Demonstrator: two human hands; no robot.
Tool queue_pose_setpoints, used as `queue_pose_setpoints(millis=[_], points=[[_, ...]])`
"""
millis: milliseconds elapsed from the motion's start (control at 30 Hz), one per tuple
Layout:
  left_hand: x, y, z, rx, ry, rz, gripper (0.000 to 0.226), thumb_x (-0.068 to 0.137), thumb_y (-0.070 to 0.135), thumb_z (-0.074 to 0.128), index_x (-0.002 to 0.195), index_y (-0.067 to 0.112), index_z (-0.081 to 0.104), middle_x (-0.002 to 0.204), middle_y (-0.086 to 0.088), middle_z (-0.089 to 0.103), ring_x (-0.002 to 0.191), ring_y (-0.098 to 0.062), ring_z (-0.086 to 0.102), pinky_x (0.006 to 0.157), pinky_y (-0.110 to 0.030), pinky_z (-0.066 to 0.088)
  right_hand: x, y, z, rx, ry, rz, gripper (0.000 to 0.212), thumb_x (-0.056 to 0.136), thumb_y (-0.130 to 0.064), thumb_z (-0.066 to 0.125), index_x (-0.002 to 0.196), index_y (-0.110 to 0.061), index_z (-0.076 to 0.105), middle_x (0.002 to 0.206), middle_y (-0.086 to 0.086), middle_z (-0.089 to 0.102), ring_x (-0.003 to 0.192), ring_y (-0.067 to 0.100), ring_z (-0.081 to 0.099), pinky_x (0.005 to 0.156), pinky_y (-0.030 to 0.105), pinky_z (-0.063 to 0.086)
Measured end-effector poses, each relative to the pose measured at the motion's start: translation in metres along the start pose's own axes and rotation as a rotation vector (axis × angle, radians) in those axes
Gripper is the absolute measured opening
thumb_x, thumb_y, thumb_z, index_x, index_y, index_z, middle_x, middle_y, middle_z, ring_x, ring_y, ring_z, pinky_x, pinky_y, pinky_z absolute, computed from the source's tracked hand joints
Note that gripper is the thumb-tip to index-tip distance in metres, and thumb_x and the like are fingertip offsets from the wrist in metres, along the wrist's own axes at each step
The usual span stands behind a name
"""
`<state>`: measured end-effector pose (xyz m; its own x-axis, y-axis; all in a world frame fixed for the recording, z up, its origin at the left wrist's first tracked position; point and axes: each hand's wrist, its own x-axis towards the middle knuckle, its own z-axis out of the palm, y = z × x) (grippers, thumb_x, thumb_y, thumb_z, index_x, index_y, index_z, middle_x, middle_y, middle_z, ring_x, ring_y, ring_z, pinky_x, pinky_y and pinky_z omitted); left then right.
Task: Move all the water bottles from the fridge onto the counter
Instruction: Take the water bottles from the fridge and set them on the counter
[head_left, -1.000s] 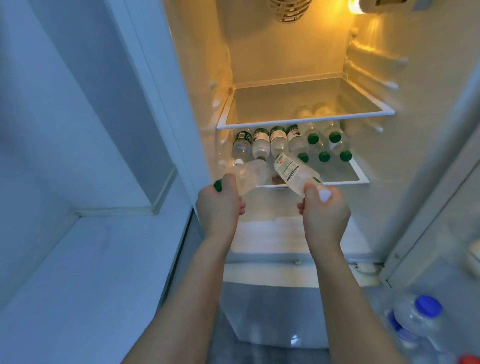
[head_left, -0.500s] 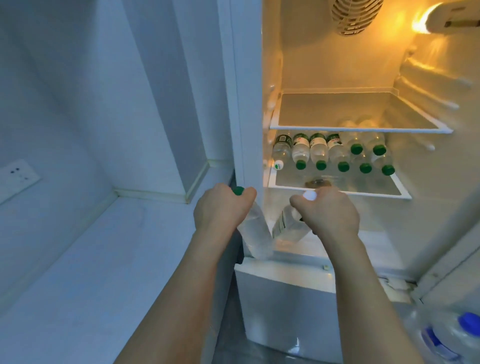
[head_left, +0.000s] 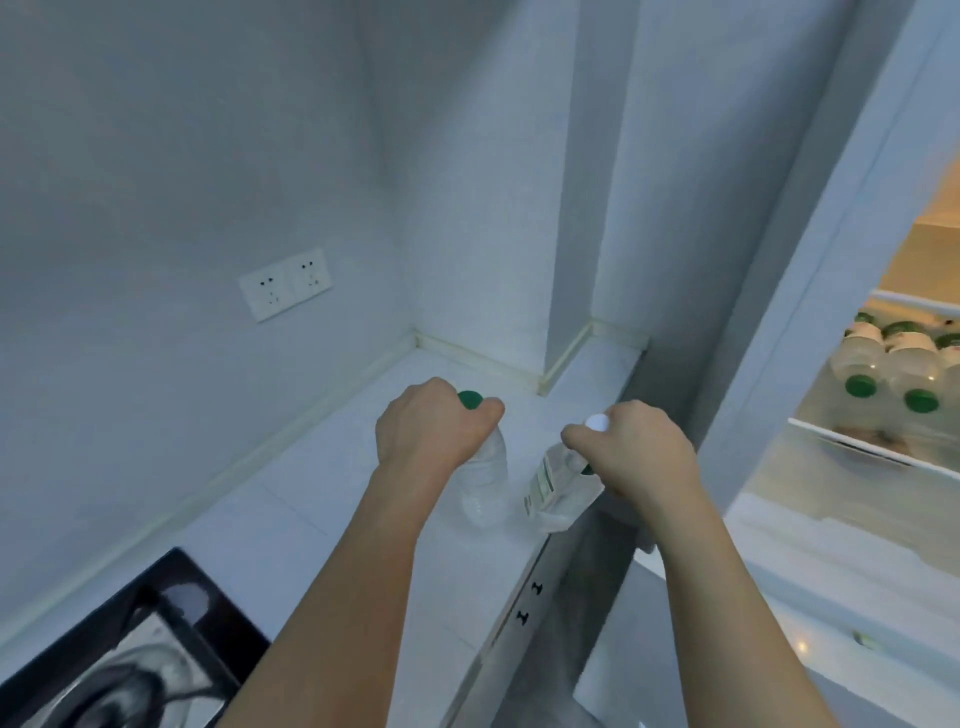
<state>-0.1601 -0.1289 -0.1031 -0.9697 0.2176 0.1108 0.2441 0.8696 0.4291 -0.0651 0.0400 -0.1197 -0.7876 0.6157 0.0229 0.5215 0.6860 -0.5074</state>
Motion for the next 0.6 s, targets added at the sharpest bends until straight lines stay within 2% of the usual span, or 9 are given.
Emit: queue_pose_setpoints(millis=[167,400,600], points=[[0.008,-0.064,-0.026,0.012,0.015,-0.109,0.042,0.079,0.048,0.054,0.061,0.012,0.042,0.061,0.000,0.048,0.055,-0.018,0.046,0.050,-0.025,0.031,0.005,-0.059,0.040,0.004,-0.103,-0.103,0.033,0.069,-0.044,0.056,0.069,-0.011,0.056,0.067,0.004,0.066,0.063,0.025,0.065,0.061,0.029,0.050],[0.012,-0.131,-0.053,0.008,0.081,-0.295,0.040,0.078,0.047,0.054,0.063,0.012,0.043,0.063,0.001,0.049,0.056,-0.017,0.044,0.050,-0.025,0.031,0.014,-0.132,0.086,0.033,-0.263,-0.288,0.029,0.070,-0.040,0.059,0.064,-0.013,0.050,0.050,-0.003,0.056,0.060,0.023,0.067,0.055,0.025,0.042],[-0.003,-0.173,-0.067,-0.016,0.142,-0.474,0.040,0.078,0.045,0.055,0.059,0.013,0.039,0.058,0.001,0.046,0.055,-0.020,0.043,0.050,-0.026,0.030,0.018,-0.176,0.114,0.005,-0.491,-0.499,0.023,0.070,-0.036,0.061,0.063,-0.015,0.053,0.040,-0.006,0.052,0.041,0.019,0.061,0.050,0.022,0.038]])
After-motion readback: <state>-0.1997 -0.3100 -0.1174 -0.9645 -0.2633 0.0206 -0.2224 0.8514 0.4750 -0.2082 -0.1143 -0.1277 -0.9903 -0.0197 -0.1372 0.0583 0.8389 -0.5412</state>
